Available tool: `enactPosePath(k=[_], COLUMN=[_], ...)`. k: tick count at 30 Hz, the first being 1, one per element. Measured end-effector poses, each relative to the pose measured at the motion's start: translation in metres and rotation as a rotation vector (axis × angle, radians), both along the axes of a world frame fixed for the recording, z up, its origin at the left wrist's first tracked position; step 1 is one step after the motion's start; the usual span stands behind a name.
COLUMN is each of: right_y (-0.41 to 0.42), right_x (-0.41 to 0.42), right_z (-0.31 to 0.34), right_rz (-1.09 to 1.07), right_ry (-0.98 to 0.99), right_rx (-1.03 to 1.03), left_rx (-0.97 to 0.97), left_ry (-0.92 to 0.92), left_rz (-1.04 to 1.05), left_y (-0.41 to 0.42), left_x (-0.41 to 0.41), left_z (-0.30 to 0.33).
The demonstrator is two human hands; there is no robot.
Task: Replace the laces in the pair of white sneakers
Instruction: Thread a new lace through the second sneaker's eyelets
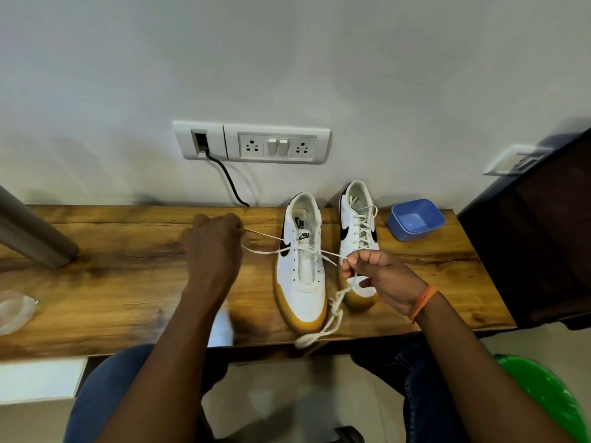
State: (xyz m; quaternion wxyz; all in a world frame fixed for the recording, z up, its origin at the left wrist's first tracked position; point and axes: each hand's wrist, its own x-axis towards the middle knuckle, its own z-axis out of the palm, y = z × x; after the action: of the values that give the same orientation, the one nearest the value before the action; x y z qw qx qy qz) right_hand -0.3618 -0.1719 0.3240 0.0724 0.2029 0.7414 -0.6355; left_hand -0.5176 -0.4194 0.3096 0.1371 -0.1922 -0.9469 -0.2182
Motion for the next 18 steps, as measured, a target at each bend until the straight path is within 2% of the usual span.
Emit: enactPosePath(k=[1, 3, 5, 8, 9, 12, 15, 18], right_y=[0.002, 0.002, -0.003, -0.015, -0.019, -0.026, -0.024, -0.015], right_x=[0.001, 0.001, 0.0, -0.004, -0.006, -0.009, -0.007, -0.003], right_z=[-0.001, -0.002, -0.002, -0.002, -0.002, -0.001, -0.001, 0.003], right_rz=[-0.029, -0.058, -0.049, 0.001, 0.017, 0.06, 0.07, 0.084], right_ry=[0.004, 0.005, 0.004, 0.01, 0.01, 0.011, 0.031, 0.02], right_rx=[-0.017, -0.041, -0.07, -0.145, -0.172, -0.21, -0.196, -0.147], left_rx=[0.014, 0.021, 0.061, 0.192, 0.182, 0.13, 0.15, 0.148], left_ry=[-0.043, -0.111, -0.202, -0.438, -0.444, -0.287, -0.216, -0.132], left_rz=[0.073, 0.029, -0.2, -0.558, -0.631, -0.735, -0.579, -0.19], left_y=[-0.002, 0.003, 0.017, 0.04, 0.046, 0.051, 0.041, 0.022], left_x=[-0.001, 0.003, 0.018, 0.04, 0.046, 0.052, 0.043, 0.022], left_z=[-0.002, -0.008, -0.01, -0.001, 0.0, 0.0, 0.007, 0.015])
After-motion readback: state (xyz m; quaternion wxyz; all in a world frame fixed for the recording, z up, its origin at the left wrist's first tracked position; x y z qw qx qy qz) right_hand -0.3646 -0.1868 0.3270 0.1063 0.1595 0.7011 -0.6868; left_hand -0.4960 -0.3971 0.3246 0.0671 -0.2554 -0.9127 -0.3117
